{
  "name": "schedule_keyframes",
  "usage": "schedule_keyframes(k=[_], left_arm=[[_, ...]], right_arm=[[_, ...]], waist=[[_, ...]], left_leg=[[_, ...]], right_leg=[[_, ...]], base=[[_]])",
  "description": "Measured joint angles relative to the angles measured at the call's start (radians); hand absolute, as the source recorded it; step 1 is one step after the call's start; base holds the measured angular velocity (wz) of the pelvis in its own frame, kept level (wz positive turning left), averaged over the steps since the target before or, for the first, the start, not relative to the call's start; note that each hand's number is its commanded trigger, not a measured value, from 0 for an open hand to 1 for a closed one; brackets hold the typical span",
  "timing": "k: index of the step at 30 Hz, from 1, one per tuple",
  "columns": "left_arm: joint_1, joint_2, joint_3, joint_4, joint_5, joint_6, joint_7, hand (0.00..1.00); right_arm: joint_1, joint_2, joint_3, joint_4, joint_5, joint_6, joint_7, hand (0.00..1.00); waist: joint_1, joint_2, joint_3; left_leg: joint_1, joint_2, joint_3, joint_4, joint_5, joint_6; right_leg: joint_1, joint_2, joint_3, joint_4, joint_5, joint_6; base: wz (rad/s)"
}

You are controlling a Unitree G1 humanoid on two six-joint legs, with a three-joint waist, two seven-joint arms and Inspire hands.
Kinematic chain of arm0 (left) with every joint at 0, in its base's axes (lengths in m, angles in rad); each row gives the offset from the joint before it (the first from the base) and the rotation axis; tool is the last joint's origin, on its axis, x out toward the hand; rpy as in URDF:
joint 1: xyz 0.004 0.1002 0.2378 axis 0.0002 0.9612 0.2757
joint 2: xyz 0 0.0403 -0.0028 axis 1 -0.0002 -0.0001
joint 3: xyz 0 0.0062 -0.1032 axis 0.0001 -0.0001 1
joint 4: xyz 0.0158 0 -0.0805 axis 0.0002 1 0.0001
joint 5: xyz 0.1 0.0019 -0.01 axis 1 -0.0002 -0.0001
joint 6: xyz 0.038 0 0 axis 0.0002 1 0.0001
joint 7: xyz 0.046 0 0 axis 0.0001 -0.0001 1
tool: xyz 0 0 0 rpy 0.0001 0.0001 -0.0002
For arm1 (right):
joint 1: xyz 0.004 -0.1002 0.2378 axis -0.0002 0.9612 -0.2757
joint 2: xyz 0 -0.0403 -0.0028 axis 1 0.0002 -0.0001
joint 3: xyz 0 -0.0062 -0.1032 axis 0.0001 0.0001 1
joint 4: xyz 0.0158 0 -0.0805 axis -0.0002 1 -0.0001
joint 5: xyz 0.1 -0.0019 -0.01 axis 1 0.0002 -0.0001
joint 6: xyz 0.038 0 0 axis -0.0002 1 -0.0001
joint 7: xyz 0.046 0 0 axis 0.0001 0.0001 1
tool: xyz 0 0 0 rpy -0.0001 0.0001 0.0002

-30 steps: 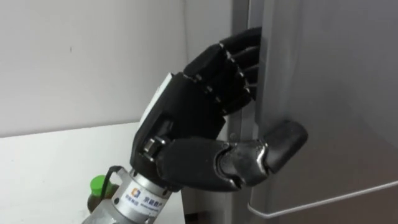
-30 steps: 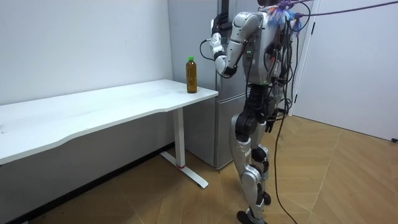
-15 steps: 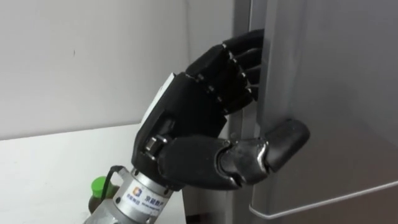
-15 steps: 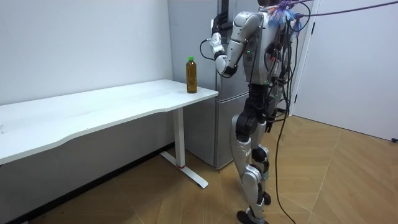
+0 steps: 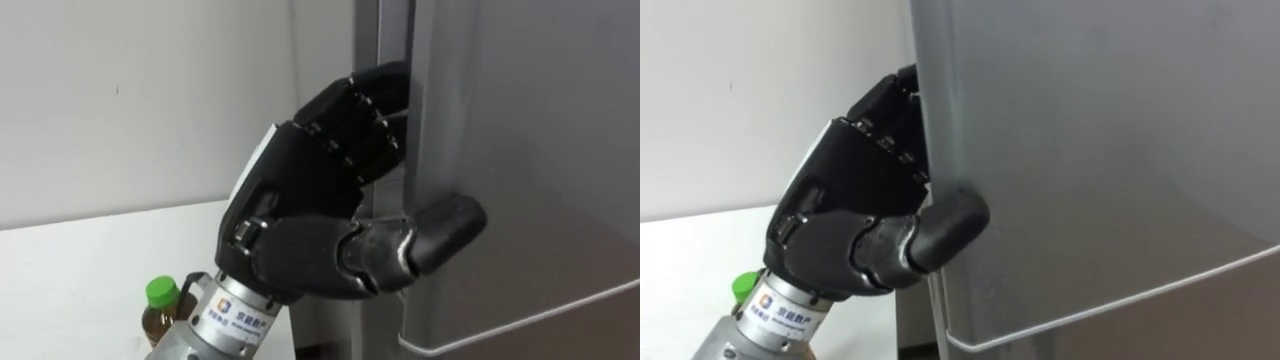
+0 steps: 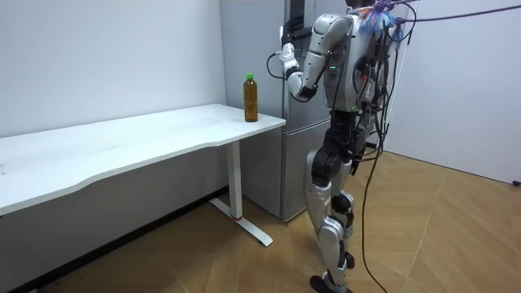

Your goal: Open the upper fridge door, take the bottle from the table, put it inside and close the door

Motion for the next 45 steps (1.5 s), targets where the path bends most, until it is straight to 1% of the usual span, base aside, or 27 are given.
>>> schedule_keyframes(k=[3, 5, 10, 12, 13, 16, 18, 21, 23, 24, 26, 27, 28, 29, 30, 31, 32, 33, 34, 35, 37, 40, 45], left_arm=[[0.0, 0.008, -0.029, -0.001, 0.0, -0.008, -0.008, 0.0], [0.0, 0.01, -0.045, -0.001, 0.0, -0.009, -0.008, 0.0], [0.0, 0.011, -0.07, -0.001, 0.0, -0.01, -0.008, 0.0], [0.0, 0.012, -0.079, -0.001, -0.001, -0.013, -0.008, 0.0], [0.0, 0.012, -0.085, -0.001, -0.001, -0.016, -0.008, 0.0], [0.0, 0.013, -0.103, 0.0, 0.0, -0.021, -0.009, 0.0], [0.0, 0.014, -0.118, 0.0, -0.007, -0.028, -0.013, 0.0], [0.0, 0.014, -0.139, 0.003, -0.013, -0.03, -0.038, 0.0], [0.0, 0.014, -0.147, 0.006, -0.013, -0.03, -0.058, 0.0], [0.0, 0.013, -0.158, 0.005, -0.015, -0.03, -0.073, 0.0], [0.0, 0.012, -0.197, 0.004, -0.02, -0.03, -0.104, 0.0], [-0.001, 0.013, -0.21, 0.004, -0.02, -0.03, -0.109, 0.0], [-0.001, 0.014, -0.233, 0.009, -0.02, -0.025, -0.124, 0.0], [-0.002, 0.015, -0.26, 0.02, -0.02, -0.016, -0.139, 0.0], [-0.003, 0.016, -0.273, 0.027, -0.019, -0.009, -0.147, 0.0], [-0.003, 0.023, -0.299, 0.042, -0.018, 0.012, -0.163, 0.0], [-0.003, 0.034, -0.318, 0.057, -0.012, 0.036, -0.174, 0.0], [-0.003, 0.038, -0.329, 0.063, -0.009, 0.05, -0.178, 0.0], [-0.003, 0.042, -0.339, 0.08, -0.007, 0.076, -0.186, 0.0], [-0.003, 0.047, -0.344, 0.092, -0.006, 0.095, -0.19, 0.0], [-0.004, 0.057, -0.348, 0.097, 0.007, 0.105, -0.195, 0.0], [-0.009, 0.059, -0.35, 0.098, 0.031, 0.118, -0.211, 0.0], [-0.05, 0.059, -0.35, 0.127, 0.032, 0.118, -0.214, 0.0]], right_arm=[[0.001, -0.004, 0.0, 0.0, 0.001, 0.0, 0.0, 0.0], [0.001, -0.007, 0.001, -0.003, 0.002, -0.001, 0.0, 0.0], [0.002, -0.011, 0.001, -0.002, 0.003, -0.001, -0.001, 0.0], [0.003, -0.016, 0.001, -0.002, 0.003, -0.001, -0.001, 0.0], [0.003, -0.018, 0.001, -0.002, 0.003, -0.001, -0.003, 0.0], [0.002, -0.018, 0.0, -0.002, 0.006, -0.001, -0.007, 0.0], [0.0, -0.019, 0.0, -0.003, 0.017, -0.001, -0.007, 0.0], [-0.003, -0.019, 0.0, -0.003, 0.043, -0.001, -0.004, 0.0], [-0.009, -0.021, 0.0, -0.003, 0.046, -0.001, 0.0, 0.0], [-0.01, -0.026, 0.0, -0.003, 0.055, -0.002, 0.0, 0.0], [-0.01, -0.027, 0.0, -0.003, 0.077, -0.003, 0.0, 0.0], [-0.01, -0.027, 0.0, -0.003, 0.078, -0.003, 0.0, 0.0], [-0.01, -0.027, 0.001, -0.003, 0.079, -0.003, 0.0, 0.0], [-0.01, -0.026, 0.002, -0.004, 0.085, -0.003, 0.0, 0.0], [-0.011, -0.025, 0.002, -0.005, 0.086, -0.003, 0.001, 0.0], [-0.013, -0.022, 0.002, -0.008, 0.087, -0.003, 0.002, 0.0], [-0.016, -0.023, 0.002, -0.009, 0.089, -0.003, 0.002, 0.0], [-0.016, -0.022, 0.003, -0.009, 0.09, -0.003, 0.002, 0.0], [-0.016, -0.022, 0.006, -0.009, 0.092, -0.002, 0.003, 0.0], [-0.016, -0.022, 0.012, -0.009, 0.094, -0.002, 0.004, 0.0], [-0.016, -0.022, 0.021, -0.01, 0.106, -0.002, 0.006, 0.0], [-0.013, -0.022, 0.022, -0.009, 0.124, -0.001, 0.006, 0.0], [-0.014, -0.022, 0.023, -0.009, 0.133, -0.005, 0.012, 0.0]], waist=[[0.001, 0.0, -0.0037], [0.001, 0.002, -0.0058], [0.0, 0.004, -0.0076], [0.0, 0.007, -0.0089], [0.0, 0.008, -0.0093], [-0.004, 0.01, -0.0086], [-0.008, 0.015, -0.0072], [-0.015, 0.02, -0.0065], [-0.031, 0.026, -0.005], [-0.036, 0.031, -0.0025], [-0.054, 0.038, 0.0001], [-0.06, 0.039, 0.0001], [-0.065, 0.041, 0.0002], [-0.071, 0.043, 0.0003], [-0.076, 0.043, 0.0005], [-0.086, 0.041, 0.0008], [-0.092, 0.044, 0.001], [-0.096, 0.045, 0.0012], [-0.107, 0.046, 0.0012], [-0.114, 0.046, 0.001], [-0.116, 0.046, 0.0008], [-0.124, 0.046, 0.001], [-0.124, 0.045, 0.0017]], left_leg=[[-0.001, -0.003, 0.004, 0.0, 0.001, 0.001], [0.001, -0.006, 0.018, 0.001, 0.004, 0.006], [0.006, -0.012, 0.031, 0.001, 0.005, 0.008], [0.007, -0.013, 0.054, 0.001, 0.005, 0.008], [0.009, -0.012, 0.055, 0.002, 0.005, 0.008], [0.014, -0.016, 0.057, 0.002, 0.005, 0.012], [0.014, -0.017, 0.069, 0.002, 0.004, 0.017], [0.016, -0.023, 0.081, 0.002, 0.004, 0.018], [0.015, -0.024, 0.087, 0.001, -0.001, 0.029], [0.014, -0.022, 0.098, 0.001, -0.006, 0.041], [0.014, -0.024, 0.111, -0.001, -0.008, 0.044], [0.015, -0.024, 0.113, -0.002, -0.008, 0.044], [0.015, -0.023, 0.122, -0.003, -0.012, 0.05], [0.014, -0.019, 0.129, -0.004, -0.019, 0.063], [0.014, -0.017, 0.134, -0.005, -0.022, 0.067], [0.015, -0.016, 0.139, -0.007, -0.022, 0.068], [0.014, -0.015, 0.153, -0.012, -0.023, 0.068], [0.014, -0.015, 0.158, -0.016, -0.023, 0.068], [0.012, -0.014, 0.164, -0.019, -0.023, 0.068], [0.01, -0.013, 0.174, -0.022, -0.023, 0.067], [0.002, -0.01, 0.184, -0.02, -0.024, 0.066], [-0.003, -0.01, 0.187, -0.019, -0.024, 0.066], [-0.002, -0.011, 0.206, -0.017, -0.024, 0.066]], right_leg=[[-0.001, -0.004, -0.002, 0.002, 0.002, 0.003], [-0.001, -0.009, -0.002, 0.006, 0.005, 0.007], [-0.002, -0.017, 0.007, 0.016, 0.008, 0.017], [-0.003, -0.019, 0.013, 0.015, 0.01, 0.021], [-0.003, -0.02, 0.017, 0.015, 0.011, 0.023], [-0.002, -0.024, 0.024, 0.015, 0.015, 0.028], [-0.003, -0.027, 0.027, 0.016, 0.018, 0.032], [-0.006, -0.031, 0.046, 0.015, 0.022, 0.04], [-0.012, -0.031, 0.051, 0.016, 0.024, 0.043], [-0.018, -0.03, 0.054, 0.018, 0.025, 0.045], [-0.02, -0.03, 0.067, 0.019, 0.03, 0.051], [-0.022, -0.029, 0.072, 0.019, 0.03, 0.051], [-0.026, -0.026, 0.077, 0.021, 0.031, 0.052], [-0.033, -0.02, 0.082, 0.024, 0.032, 0.052], [-0.037, -0.016, 0.089, 0.029, 0.032, 0.052], [-0.042, -0.013, 0.102, 0.033, 0.032, 0.051], [-0.049, -0.011, 0.108, 0.034, 0.034, 0.05], [-0.052, -0.009, 0.114, 0.035, 0.035, 0.05], [-0.056, -0.004, 0.127, 0.034, 0.037, 0.05], [-0.059, 0.0, 0.136, 0.034, 0.039, 0.049], [-0.068, 0.004, 0.145, 0.033, 0.043, 0.046], [-0.08, 0.005, 0.15, 0.034, 0.043, 0.046], [-0.088, 0.005, 0.162, 0.032, 0.043, 0.047]], base=[[0.04], [0.0], [-0.04], [-0.08], [-0.11], [-0.08], [-0.06], [-0.12], [-0.18], [-0.21], [-0.19], [-0.16], [-0.21], [-0.23], [-0.25], [-0.3], [-0.31], [-0.3], [-0.25], [-0.26], [-0.21], [-0.05], [-0.08]])
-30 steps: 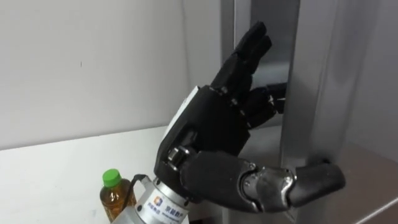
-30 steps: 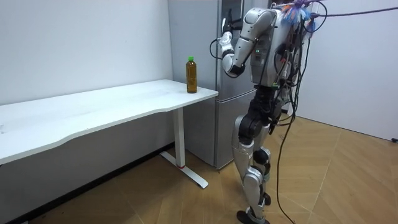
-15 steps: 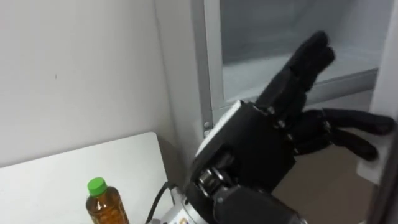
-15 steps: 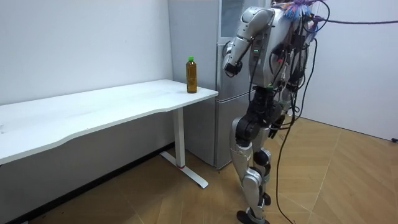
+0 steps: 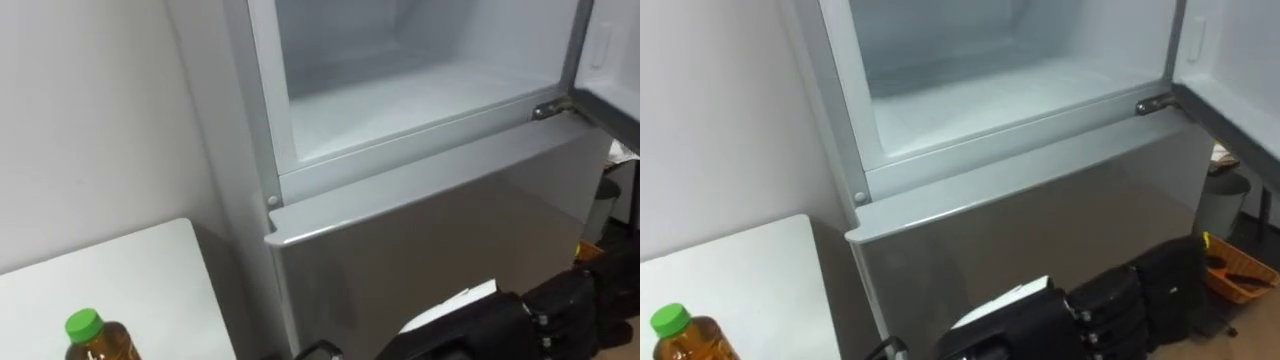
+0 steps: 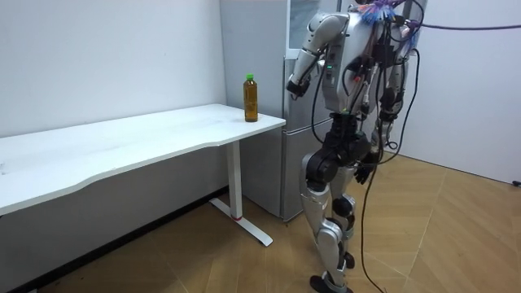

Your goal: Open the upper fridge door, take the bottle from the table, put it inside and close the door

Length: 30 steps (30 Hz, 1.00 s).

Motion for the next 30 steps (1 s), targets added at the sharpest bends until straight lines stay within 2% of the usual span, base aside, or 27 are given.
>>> schedule_keyframes(k=[4, 12, 19, 25, 30], left_arm=[[-0.006, 0.0, -0.005, 0.003, 0.032, 0.0, 0.0, 0.0], [-0.006, 0.001, -0.012, 0.01, 0.046, 0.0, -0.002, 0.0], [-0.007, 0.002, -0.012, 0.009, 0.047, 0.0, -0.003, 0.0], [-0.008, 0.002, -0.008, 0.009, 0.048, 0.0, -0.019, 0.0], [-0.013, 0.003, 0.039, -0.002, 0.073, -0.002, -0.019, 0.0]], right_arm=[[0.001, 0.0, 0.015, -0.004, -0.001, -0.008, 0.001, 0.0], [0.001, 0.0, 0.017, -0.004, -0.001, -0.008, 0.0, 0.0], [0.001, 0.002, 0.016, -0.003, 0.0, -0.008, 0.0, 0.0], [0.0, 0.002, 0.018, 0.007, 0.029, -0.008, -0.001, 0.0], [0.0, -0.001, 0.033, 0.005, 0.028, -0.013, 0.0, 0.0]], waist=[[-0.014, -0.002, 0.0015], [-0.014, -0.006, 0.0038], [-0.006, -0.019, 0.0124], [0.028, -0.019, 0.0116], [0.06, -0.021, 0.0095]], left_leg=[[-0.007, 0.0, 0.002, 0.003, 0.0, 0.0], [-0.012, 0.001, 0.002, 0.006, 0.0, -0.001], [-0.014, 0.001, -0.005, 0.006, 0.0, -0.001], [-0.024, 0.002, -0.026, 0.016, 0.0, -0.001], [-0.027, 0.003, -0.052, 0.022, 0.001, -0.001]], right_leg=[[0.0, -0.001, 0.001, -0.001, -0.001, 0.001], [-0.003, -0.001, -0.001, 0.0, -0.001, 0.001], [-0.003, -0.003, -0.006, 0.001, -0.001, 0.001], [-0.001, -0.005, -0.022, -0.002, -0.001, 0.0], [0.007, -0.009, -0.043, -0.002, -0.003, -0.003]], base=[[-0.01], [0.0], [0.01], [0.08], [0.16]])
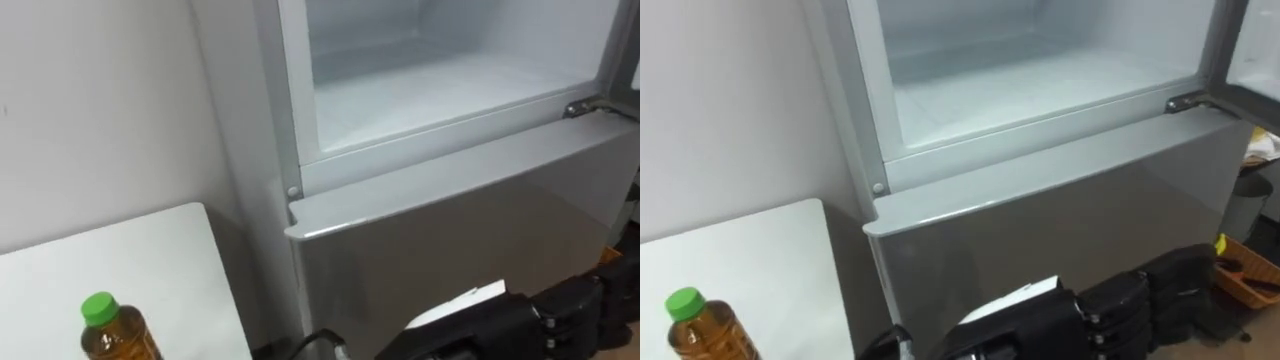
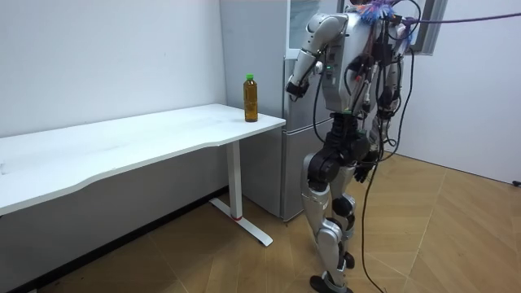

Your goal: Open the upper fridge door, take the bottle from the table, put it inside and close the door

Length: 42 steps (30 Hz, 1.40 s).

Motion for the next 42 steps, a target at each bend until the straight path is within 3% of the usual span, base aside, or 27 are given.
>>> schedule_keyframes(k=[3, 8, 11, 18, 19, 23, 27, 30, 32, 37, 40, 42], left_arm=[[0.0, 0.016, 0.017, -0.043, 0.048, 0.0, 0.004, 0.0], [0.0, 0.021, 0.104, -0.124, 0.094, -0.001, 0.011, 0.0], [0.0, 0.044, 0.166, -0.201, 0.099, -0.001, 0.044, 0.0], [0.003, 0.044, 0.278, -0.267, 0.117, -0.009, 0.133, 0.0], [0.012, 0.046, 0.31, -0.282, 0.122, -0.009, 0.151, 0.0], [0.049, 0.071, 0.443, -0.322, 0.122, -0.037, 0.227, 0.0], [0.075, 0.078, 0.589, -0.33, 0.151, -0.047, 0.299, 0.0], [0.143, 0.078, 0.714, -0.385, 0.17, -0.059, 0.361, 0.0], [0.184, 0.078, 0.781, -0.41, 0.179, -0.094, 0.405, 0.0], [0.207, 0.071, 0.902, -0.415, 0.249, -0.159, 0.499, 0.0], [0.266, 0.071, 0.972, -0.414, 0.247, -0.205, 0.55, 0.0], [0.322, 0.067, 1.009, -0.412, 0.248, -0.213, 0.58, 0.0]], right_arm=[[0.005, 0.0, 0.019, 0.002, 0.0, -0.006, -0.001, 0.0], [0.009, 0.002, 0.022, 0.004, -0.009, -0.007, -0.005, 0.0], [0.026, 0.0, 0.023, 0.008, -0.007, -0.007, -0.006, 0.0], [0.05, -0.003, 0.015, 0.01, -0.038, -0.01, -0.024, 0.0], [0.055, -0.003, 0.003, 0.009, -0.056, -0.015, -0.024, 0.0], [0.063, 0.0, -0.026, 0.023, -0.093, -0.017, -0.031, 0.0], [0.095, 0.014, -0.089, 0.024, -0.103, -0.019, -0.043, 0.0], [0.123, 0.026, -0.129, 0.018, -0.109, -0.02, -0.044, 0.0], [0.141, 0.03, -0.138, 0.011, -0.111, -0.02, -0.044, 0.0], [0.172, 0.042, -0.147, 0.008, -0.124, -0.053, -0.039, 0.0], [0.185, 0.048, -0.177, 0.009, -0.131, -0.067, -0.04, 0.0], [0.203, 0.052, -0.198, -0.004, -0.131, -0.07, -0.047, 0.0]], waist=[[0.016, -0.006, -0.001], [0.05, -0.02, -0.0072], [0.095, -0.024, -0.0141], [0.154, -0.024, -0.0219], [0.17, -0.022, -0.0252], [0.212, -0.028, -0.0265], [0.254, -0.031, -0.0253], [0.27, -0.037, -0.0282], [0.298, -0.044, -0.0311], [0.339, -0.053, -0.0342], [0.344, -0.051, -0.0327], [0.344, -0.045, -0.033]], left_leg=[[0.001, -0.001, -0.025, 0.013, 0.0, 0.0], [-0.001, 0.0, -0.054, 0.027, 0.0, 0.0], [0.0, 0.001, -0.063, 0.029, 0.001, -0.003], [0.003, 0.0, -0.103, 0.034, 0.003, -0.005], [0.004, 0.0, -0.104, 0.034, 0.004, -0.006], [0.021, 0.003, -0.106, 0.032, 0.007, -0.012], [0.043, 0.007, -0.108, 0.031, 0.009, -0.015], [0.05, 0.007, -0.113, 0.026, 0.01, -0.018], [0.051, 0.008, -0.116, 0.028, 0.01, -0.019], [0.053, 0.005, -0.137, 0.027, 0.012, -0.025], [0.053, 0.001, -0.157, 0.026, 0.012, -0.025], [0.052, 0.0, -0.161, 0.023, 0.012, -0.025]], right_leg=[[0.016, -0.008, -0.028, 0.001, -0.006, -0.002], [0.03, -0.014, -0.058, 0.0, -0.01, -0.004], [0.039, -0.014, -0.072, -0.001, -0.01, -0.006], [0.065, -0.019, -0.107, -0.014, -0.011, -0.009], [0.065, -0.02, -0.108, -0.012, -0.013, -0.01], [0.079, -0.015, -0.107, -0.011, -0.018, -0.015], [0.096, -0.014, -0.116, -0.01, -0.027, -0.021], [0.094, -0.015, -0.126, 0.006, -0.044, -0.026], [0.093, -0.016, -0.13, 0.02, -0.053, -0.029], [0.092, -0.021, -0.142, 0.036, -0.067, -0.032], [0.097, -0.027, -0.157, 0.036, -0.071, -0.029], [0.096, -0.029, -0.162, 0.036, -0.072, -0.028]], base=[[0.26], [0.18], [0.13], [0.16], [0.0], [0.01], [0.04], [0.08], [0.0], [0.1], [0.16], [0.11]])
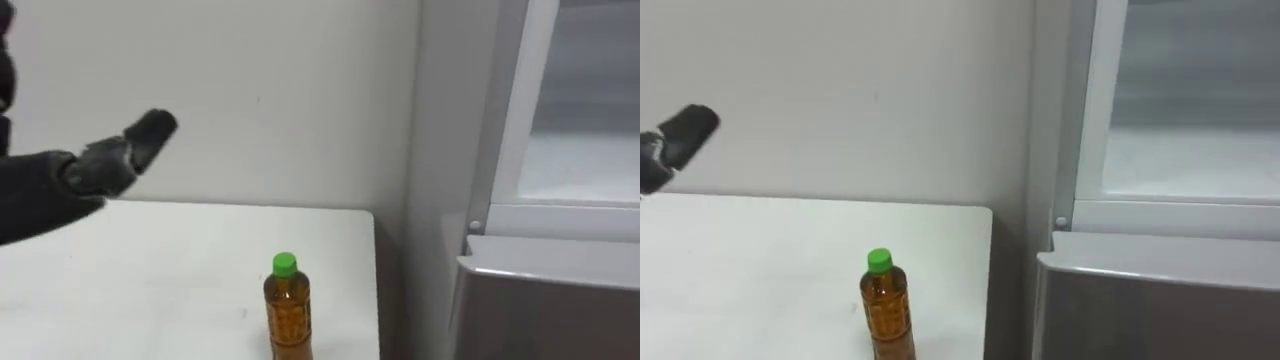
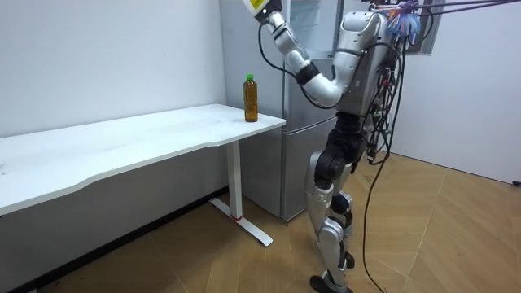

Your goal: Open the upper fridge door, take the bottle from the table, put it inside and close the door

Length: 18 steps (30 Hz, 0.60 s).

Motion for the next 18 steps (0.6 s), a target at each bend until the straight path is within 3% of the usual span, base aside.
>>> schedule_keyframes(k=[4, 9, 12, 14, 18], left_arm=[[0.123, -0.006, 0.036, 0.016, 0.003, 0.0, 0.082, 0.0], [0.18, -0.015, 0.039, 0.116, 0.056, -0.003, 0.16, 0.0], [0.261, -0.025, 0.033, 0.23, 0.058, -0.004, 0.201, 0.0], [0.313, -0.065, 0.029, 0.359, 0.058, -0.013, 0.237, 0.0], [0.364, -0.075, -0.009, 0.615, 0.038, -0.011, 0.28, 0.0]], right_arm=[[0.021, 0.005, -0.033, -0.014, -0.062, 0.009, -0.002, 0.0], [0.026, 0.006, -0.063, -0.04, -0.174, 0.013, -0.011, 0.0], [0.029, 0.006, -0.062, -0.036, -0.207, 0.037, -0.034, 0.0], [0.044, 0.005, -0.055, -0.038, -0.237, 0.054, -0.047, 0.0], [0.054, 0.008, -0.057, -0.034, -0.298, 0.076, -0.053, 0.0]], waist=[[0.0, 0.003, 0.0002], [-0.003, 0.004, 0.0103], [-0.007, 0.007, 0.0105], [-0.004, 0.004, 0.0078], [-0.004, -0.001, 0.0074]], left_leg=[[0.001, -0.002, -0.008, -0.006, 0.0, 0.0], [-0.003, -0.005, -0.022, -0.009, 0.0, 0.0], [0.001, -0.007, -0.027, -0.011, -0.003, -0.002], [0.009, -0.007, -0.027, -0.013, -0.004, -0.003], [0.017, -0.014, -0.032, -0.01, -0.005, -0.005]], right_leg=[[0.001, -0.002, -0.008, 0.003, -0.001, 0.002], [-0.001, -0.009, -0.02, 0.021, -0.007, 0.002], [-0.002, -0.01, -0.021, 0.028, -0.017, 0.001], [-0.003, -0.011, -0.022, 0.041, -0.027, -0.001], [-0.002, -0.013, -0.025, 0.055, -0.041, -0.003]], base=[[0.05], [0.06], [0.02], [0.0], [0.03]])
